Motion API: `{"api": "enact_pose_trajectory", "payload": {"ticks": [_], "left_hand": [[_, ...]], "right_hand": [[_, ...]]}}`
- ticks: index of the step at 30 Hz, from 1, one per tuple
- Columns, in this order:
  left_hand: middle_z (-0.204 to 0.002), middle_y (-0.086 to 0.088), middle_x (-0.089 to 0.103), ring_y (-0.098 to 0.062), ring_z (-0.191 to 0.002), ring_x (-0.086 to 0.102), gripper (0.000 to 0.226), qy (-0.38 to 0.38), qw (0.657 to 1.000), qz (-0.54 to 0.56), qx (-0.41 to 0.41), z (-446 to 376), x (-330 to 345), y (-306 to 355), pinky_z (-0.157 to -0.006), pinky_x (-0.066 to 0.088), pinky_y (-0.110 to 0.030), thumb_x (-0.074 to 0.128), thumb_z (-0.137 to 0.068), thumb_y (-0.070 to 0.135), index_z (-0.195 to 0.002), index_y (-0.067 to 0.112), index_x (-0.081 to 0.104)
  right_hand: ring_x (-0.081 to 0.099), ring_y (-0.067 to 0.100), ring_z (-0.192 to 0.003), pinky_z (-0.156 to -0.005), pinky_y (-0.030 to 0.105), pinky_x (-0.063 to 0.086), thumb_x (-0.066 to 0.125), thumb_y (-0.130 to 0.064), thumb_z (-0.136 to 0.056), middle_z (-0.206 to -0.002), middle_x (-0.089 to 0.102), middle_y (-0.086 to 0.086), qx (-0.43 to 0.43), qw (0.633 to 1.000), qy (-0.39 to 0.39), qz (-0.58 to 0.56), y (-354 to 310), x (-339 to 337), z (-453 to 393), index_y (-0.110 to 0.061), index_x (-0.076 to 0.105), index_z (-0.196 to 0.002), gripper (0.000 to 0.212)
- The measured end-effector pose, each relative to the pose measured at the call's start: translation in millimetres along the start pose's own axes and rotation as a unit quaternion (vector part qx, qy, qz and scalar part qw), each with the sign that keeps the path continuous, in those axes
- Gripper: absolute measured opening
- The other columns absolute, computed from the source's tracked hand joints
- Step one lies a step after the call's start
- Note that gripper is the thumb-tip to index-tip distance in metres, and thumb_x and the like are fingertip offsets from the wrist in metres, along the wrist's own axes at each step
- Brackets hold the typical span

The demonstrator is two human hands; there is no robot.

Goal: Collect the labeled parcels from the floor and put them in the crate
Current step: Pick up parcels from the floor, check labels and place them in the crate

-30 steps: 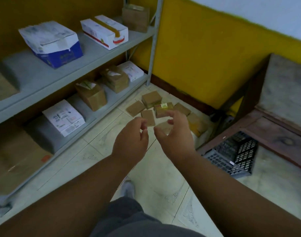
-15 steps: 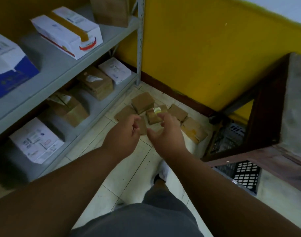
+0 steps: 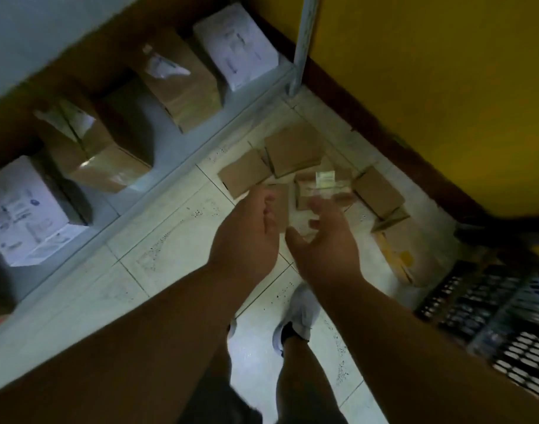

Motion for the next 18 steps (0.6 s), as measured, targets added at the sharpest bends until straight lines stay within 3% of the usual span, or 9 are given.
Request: {"api": "enact_pose_trajectory", "payload": {"ticks": [4,8,12,14,16,18], "left_hand": [[-0.11,0.012,0.063,-0.011,-0.099,0.063,0.03,-0.055,0.997,0.008,-0.05,-59,104,-80,-0.081,0.051,-0.03,0.046,-0.098,0.015,-0.122,0.031,0.051],[-0.127,0.0,0.062,-0.018,-0.111,0.061,0.029,-0.068,0.994,-0.027,-0.087,-117,192,-179,-0.088,0.05,-0.033,0.047,-0.102,0.021,-0.13,0.024,0.05],[-0.126,-0.004,0.063,-0.018,-0.104,0.063,0.03,-0.108,0.987,-0.075,-0.095,-165,267,-273,-0.071,0.042,-0.02,0.053,-0.099,0.018,-0.129,0.02,0.05],[-0.119,-0.004,0.066,-0.011,-0.085,0.06,0.03,-0.144,0.977,-0.098,-0.12,-185,302,-317,-0.058,0.035,-0.015,0.057,-0.097,0.02,-0.126,0.02,0.049],[-0.121,-0.007,0.063,-0.01,-0.081,0.054,0.039,-0.153,0.965,-0.109,-0.184,-204,323,-360,-0.053,0.031,-0.019,0.058,-0.096,0.025,-0.132,0.02,0.044],[-0.129,-0.011,0.058,-0.02,-0.089,0.055,0.054,-0.153,0.951,-0.108,-0.245,-217,339,-391,-0.055,0.035,-0.024,0.059,-0.095,0.027,-0.142,0.019,0.034]], "right_hand": [[0.056,0.012,-0.117,-0.097,0.033,0.048,0.074,-0.039,-0.085,-0.133,0.056,-0.007,0.054,0.998,-0.022,-0.011,92,89,-69,-0.028,0.05,-0.136,0.057],[0.055,0.014,-0.116,-0.095,0.029,0.046,0.075,-0.032,-0.085,-0.132,0.055,-0.001,0.103,0.994,-0.047,0.0,188,175,-131,-0.026,0.048,-0.135,0.057],[0.056,0.017,-0.117,-0.098,0.035,0.05,0.072,-0.032,-0.087,-0.132,0.055,0.001,0.135,0.988,-0.066,0.019,268,252,-183,-0.023,0.048,-0.136,0.055],[0.057,0.019,-0.117,-0.097,0.035,0.05,0.071,-0.033,-0.087,-0.133,0.053,0.002,0.149,0.985,-0.077,0.036,302,283,-205,-0.022,0.047,-0.137,0.056],[0.056,0.023,-0.119,-0.099,0.041,0.052,0.07,-0.033,-0.087,-0.139,0.048,0.004,0.162,0.981,-0.095,0.036,330,312,-228,-0.021,0.043,-0.141,0.061],[0.051,0.031,-0.126,-0.099,0.049,0.052,0.069,-0.04,-0.087,-0.147,0.039,0.008,0.192,0.974,-0.115,0.042,352,336,-249,-0.026,0.035,-0.147,0.07]]}}
Point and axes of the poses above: each hand's wrist, its own z-axis away from the middle knuckle, its own x-axis out of the palm, y = z × x, the point moved 8 cm from there along -z, towards the middle knuckle
